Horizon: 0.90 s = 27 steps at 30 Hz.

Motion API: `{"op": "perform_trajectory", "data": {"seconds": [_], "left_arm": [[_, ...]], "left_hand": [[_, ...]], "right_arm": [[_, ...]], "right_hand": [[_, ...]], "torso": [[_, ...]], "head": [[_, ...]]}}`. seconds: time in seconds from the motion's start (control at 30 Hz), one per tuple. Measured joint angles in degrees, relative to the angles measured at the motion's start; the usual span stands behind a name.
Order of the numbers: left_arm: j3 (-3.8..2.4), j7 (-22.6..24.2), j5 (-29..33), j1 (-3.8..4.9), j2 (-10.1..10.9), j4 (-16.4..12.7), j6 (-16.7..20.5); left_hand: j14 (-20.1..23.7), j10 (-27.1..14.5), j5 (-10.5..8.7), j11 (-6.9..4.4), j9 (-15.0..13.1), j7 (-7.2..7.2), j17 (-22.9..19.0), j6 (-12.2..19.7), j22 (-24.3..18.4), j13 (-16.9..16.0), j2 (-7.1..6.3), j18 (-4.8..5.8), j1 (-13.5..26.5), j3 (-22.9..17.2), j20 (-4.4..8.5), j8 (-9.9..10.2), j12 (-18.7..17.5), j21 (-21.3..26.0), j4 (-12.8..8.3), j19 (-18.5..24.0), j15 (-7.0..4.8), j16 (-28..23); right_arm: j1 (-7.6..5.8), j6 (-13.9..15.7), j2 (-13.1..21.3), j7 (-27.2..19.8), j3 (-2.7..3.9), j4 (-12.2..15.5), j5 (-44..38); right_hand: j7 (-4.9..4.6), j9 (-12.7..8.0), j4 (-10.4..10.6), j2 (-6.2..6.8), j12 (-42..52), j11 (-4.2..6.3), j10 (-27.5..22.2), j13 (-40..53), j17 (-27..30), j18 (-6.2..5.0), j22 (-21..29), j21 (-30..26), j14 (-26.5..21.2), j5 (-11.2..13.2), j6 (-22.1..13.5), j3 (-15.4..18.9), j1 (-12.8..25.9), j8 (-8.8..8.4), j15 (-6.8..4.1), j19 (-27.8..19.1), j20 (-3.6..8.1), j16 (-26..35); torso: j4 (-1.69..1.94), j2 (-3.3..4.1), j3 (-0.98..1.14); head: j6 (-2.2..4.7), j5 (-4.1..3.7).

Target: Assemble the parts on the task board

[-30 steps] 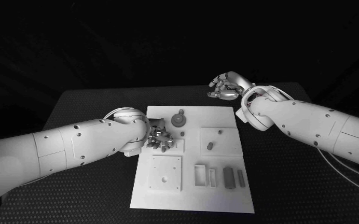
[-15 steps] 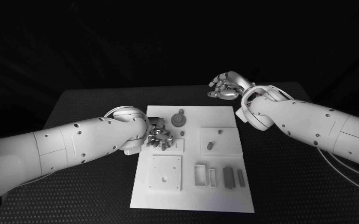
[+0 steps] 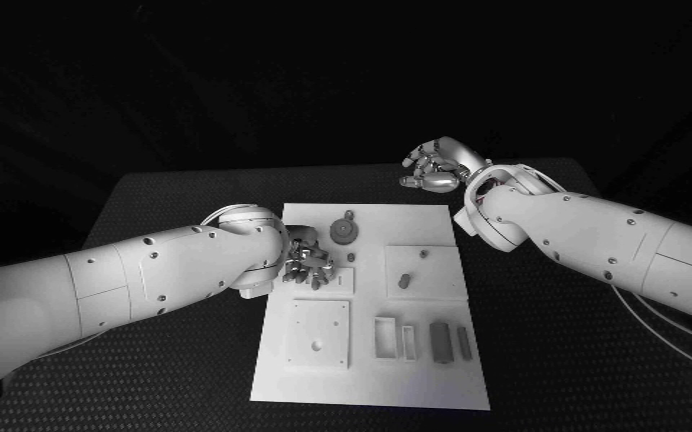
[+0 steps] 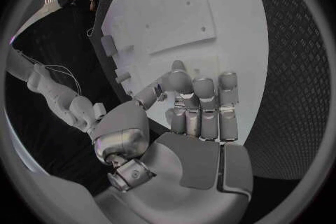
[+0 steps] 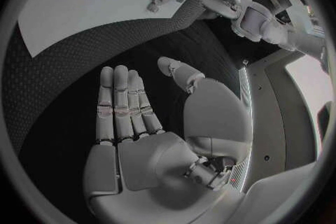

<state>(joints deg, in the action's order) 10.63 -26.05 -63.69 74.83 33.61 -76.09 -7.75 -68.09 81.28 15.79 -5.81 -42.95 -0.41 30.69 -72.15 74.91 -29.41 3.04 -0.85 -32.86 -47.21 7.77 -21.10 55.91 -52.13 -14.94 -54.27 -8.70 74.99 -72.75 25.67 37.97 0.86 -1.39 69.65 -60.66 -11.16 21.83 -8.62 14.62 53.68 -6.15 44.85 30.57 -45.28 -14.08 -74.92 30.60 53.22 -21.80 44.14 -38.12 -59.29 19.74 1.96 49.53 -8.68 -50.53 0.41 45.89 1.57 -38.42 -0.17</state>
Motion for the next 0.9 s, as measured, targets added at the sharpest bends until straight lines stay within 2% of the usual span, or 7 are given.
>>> {"op": "perform_trajectory", "data": {"seconds": [0.4, 0.5, 0.63, 0.9], "left_arm": [[0.02, 0.0, 0.0, 0.00, -0.3, 0.2, 0.0], [0.02, 0.0, 0.0, 0.00, -0.3, 0.2, 0.0], [0.02, -0.1, 0.1, 0.00, -0.4, 0.3, 0.0], [0.04, -0.2, 0.1, 0.00, -0.5, 0.5, 0.0]], "left_hand": [[0.2, -0.1, -2.11, -0.11, 0.0, 0.10, 0.0, 0.1, 0.0, 0.0, 0.00, 0.00, 0.0, -0.2, -0.02, -0.1, 0.2, 0.0, -0.2, 0.0, -0.18, 0.2], [0.2, -0.2, -3.23, -0.04, 0.0, 0.10, -0.1, 0.1, 0.0, 0.1, 0.00, 0.01, 0.0, -0.2, -0.03, -0.1, 0.2, 0.0, -0.2, 0.0, -0.17, 0.2], [0.2, -0.2, -5.62, -0.04, 0.0, 0.11, -0.2, 0.1, 0.0, 0.2, 0.00, 0.00, 0.0, 0.0, -0.03, -0.4, 0.2, -0.2, 0.0, 0.0, -0.16, 0.2], [0.5, -0.2, -6.54, -0.05, 0.0, -0.01, -0.3, 0.4, 0.0, 0.4, -0.10, 0.01, -0.1, -0.6, -0.12, -0.7, 0.2, -0.2, 0.6, -0.1, -0.24, 0.2]], "right_arm": [[0.00, 0.0, 0.0, 0.0, 0.00, 0.0, 0.0], [0.00, 0.0, 0.0, 0.0, 0.00, 0.0, 0.0], [0.00, 0.0, 0.0, 0.0, 0.00, 0.0, 0.0], [0.00, 0.0, 0.0, 0.0, 0.00, 0.0, 0.0]], "right_hand": [[0.02, 0.0, 0.0, 0.00, 0.0, 0.00, 0.0, -0.1, 0.0, 0.00, 0.0, 0.0, 0.0, 0.0, 0.0, 0.0, 0.0, 0.00, 0.00, 0.0, 0.00, 0.0], [0.03, 0.0, 0.0, 0.00, 0.0, 0.00, 0.0, -0.1, 0.0, 0.00, 0.0, 0.0, 0.0, 0.0, 0.0, 0.0, 0.0, 0.00, 0.00, 0.0, 0.00, 0.0], [0.04, 0.0, 0.0, 0.00, 0.0, 0.00, 0.0, 0.0, 0.0, 0.00, 0.0, 0.0, 0.0, 0.0, 0.0, 0.0, 0.0, 0.00, 0.00, 0.0, 0.00, 0.0], [0.08, 0.0, 0.0, 0.00, 0.0, 0.00, 0.0, -0.1, 0.0, 0.00, 0.0, 0.0, 0.0, 0.0, 0.1, 0.0, 0.0, 0.00, 0.00, 0.0, 0.00, 0.0]], "torso": [[0.00, 0.00, -0.02], [-0.01, 0.01, -0.01], [-0.01, 0.02, -0.01], [-0.01, 0.02, 0.00]], "head": [[-0.03, -0.05], [-0.04, -0.08], [-0.04, -0.08], [-0.04, -0.14]]}}
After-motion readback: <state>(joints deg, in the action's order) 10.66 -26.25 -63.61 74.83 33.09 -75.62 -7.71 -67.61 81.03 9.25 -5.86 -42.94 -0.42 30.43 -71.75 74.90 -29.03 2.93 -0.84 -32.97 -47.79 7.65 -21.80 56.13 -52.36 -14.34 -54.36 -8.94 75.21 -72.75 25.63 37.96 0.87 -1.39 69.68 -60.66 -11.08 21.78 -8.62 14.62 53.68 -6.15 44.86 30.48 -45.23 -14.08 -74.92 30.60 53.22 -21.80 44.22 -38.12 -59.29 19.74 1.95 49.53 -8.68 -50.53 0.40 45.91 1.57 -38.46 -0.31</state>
